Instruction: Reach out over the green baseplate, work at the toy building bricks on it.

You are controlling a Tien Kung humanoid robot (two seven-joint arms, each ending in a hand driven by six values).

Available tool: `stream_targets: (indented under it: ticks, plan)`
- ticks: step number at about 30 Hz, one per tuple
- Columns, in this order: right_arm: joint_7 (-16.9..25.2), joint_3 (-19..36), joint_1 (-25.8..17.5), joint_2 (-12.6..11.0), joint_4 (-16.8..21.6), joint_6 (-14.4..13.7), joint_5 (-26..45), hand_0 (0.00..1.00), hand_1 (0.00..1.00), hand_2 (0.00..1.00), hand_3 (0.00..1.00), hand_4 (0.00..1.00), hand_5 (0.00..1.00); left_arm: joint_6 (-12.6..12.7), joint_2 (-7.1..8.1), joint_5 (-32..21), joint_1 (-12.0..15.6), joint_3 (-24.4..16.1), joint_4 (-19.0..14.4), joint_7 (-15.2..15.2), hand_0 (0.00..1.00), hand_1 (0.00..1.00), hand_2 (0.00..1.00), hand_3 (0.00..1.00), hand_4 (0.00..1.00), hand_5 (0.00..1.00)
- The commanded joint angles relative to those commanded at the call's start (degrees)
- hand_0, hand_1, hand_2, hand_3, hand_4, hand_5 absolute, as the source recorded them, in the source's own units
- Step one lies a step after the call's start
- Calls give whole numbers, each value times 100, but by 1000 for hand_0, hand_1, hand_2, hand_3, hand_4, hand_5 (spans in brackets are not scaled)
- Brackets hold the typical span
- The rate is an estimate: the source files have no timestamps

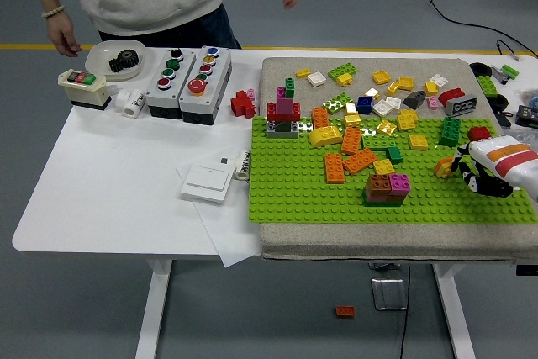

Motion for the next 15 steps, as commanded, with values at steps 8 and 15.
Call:
stream_targets:
  ticks: [8,15]
  plan:
    - [25,-77,106,59,-37,-34,73,102,75,147,544,281,168,0,-1,-28,-16,12,0,-7,795,782,758,594,657,666]
    - [25,-137,196,107,-118,-30,120,103,77,151,562,288,173,-2,0,-41,-25,15,1,-10,794,781,758,594,657,666]
